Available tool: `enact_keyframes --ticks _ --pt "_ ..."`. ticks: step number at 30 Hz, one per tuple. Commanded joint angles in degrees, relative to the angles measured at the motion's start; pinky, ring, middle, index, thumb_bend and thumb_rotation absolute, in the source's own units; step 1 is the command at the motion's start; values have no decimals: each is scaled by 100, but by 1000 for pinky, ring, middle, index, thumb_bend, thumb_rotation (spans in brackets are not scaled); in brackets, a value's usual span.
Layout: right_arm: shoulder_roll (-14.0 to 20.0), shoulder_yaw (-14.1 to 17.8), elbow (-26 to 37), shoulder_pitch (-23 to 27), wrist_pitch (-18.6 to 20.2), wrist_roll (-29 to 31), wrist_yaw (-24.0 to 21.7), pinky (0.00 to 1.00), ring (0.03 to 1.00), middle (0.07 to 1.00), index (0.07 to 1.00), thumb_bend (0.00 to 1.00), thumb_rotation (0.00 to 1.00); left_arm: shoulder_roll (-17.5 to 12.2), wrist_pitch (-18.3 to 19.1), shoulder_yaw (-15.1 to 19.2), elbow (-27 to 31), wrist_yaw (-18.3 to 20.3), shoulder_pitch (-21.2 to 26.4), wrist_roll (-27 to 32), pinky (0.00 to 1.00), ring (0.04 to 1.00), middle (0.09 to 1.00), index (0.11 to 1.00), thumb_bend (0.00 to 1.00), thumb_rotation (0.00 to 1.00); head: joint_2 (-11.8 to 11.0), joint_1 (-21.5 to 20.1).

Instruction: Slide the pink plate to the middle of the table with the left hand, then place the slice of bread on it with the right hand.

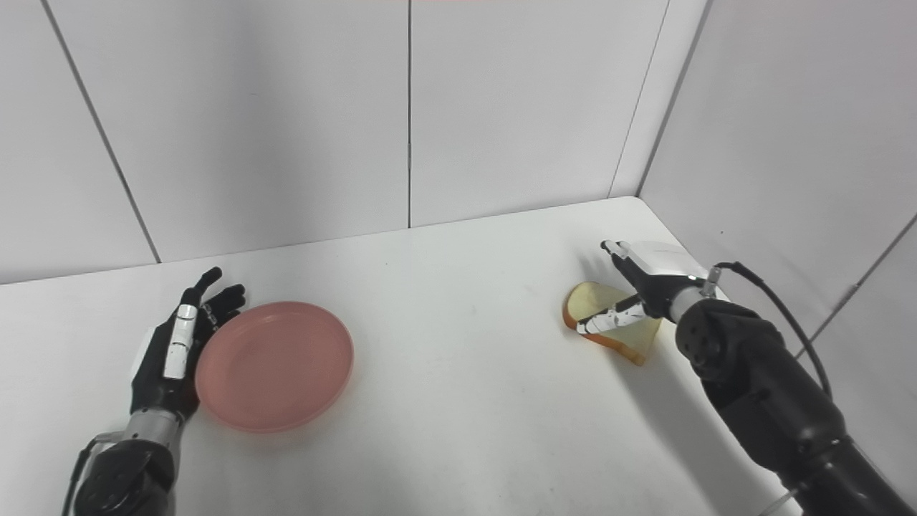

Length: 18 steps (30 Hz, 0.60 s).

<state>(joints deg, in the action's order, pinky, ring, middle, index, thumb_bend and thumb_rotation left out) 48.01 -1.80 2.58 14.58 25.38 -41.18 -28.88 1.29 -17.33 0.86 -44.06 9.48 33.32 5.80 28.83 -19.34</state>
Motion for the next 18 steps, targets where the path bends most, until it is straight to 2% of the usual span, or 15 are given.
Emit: enact_keyframes --ticks 1,5,10,18 --pt "259 -4 39 238 -186 48 33 1000 1000 1000 989 1000 575 87 108 -9 -155 19 -346 45 865 831 790 865 714 889 8 8" --pt "281 -157 -126 295 -283 50 63 1000 1000 1000 991 1000 589 88 116 -15 -138 3 -348 27 862 833 793 863 715 889 20 -31" --pt "234 -445 -361 448 -198 -99 29 1000 1000 1000 998 1000 598 93 119 -13 -110 3 -364 30 856 830 788 859 692 895 54 -22" --pt "62 -662 -696 646 -85 -115 44 1000 1000 1000 1000 1000 562 69 138 9 -139 31 -351 47 871 839 792 865 718 881 65 3"
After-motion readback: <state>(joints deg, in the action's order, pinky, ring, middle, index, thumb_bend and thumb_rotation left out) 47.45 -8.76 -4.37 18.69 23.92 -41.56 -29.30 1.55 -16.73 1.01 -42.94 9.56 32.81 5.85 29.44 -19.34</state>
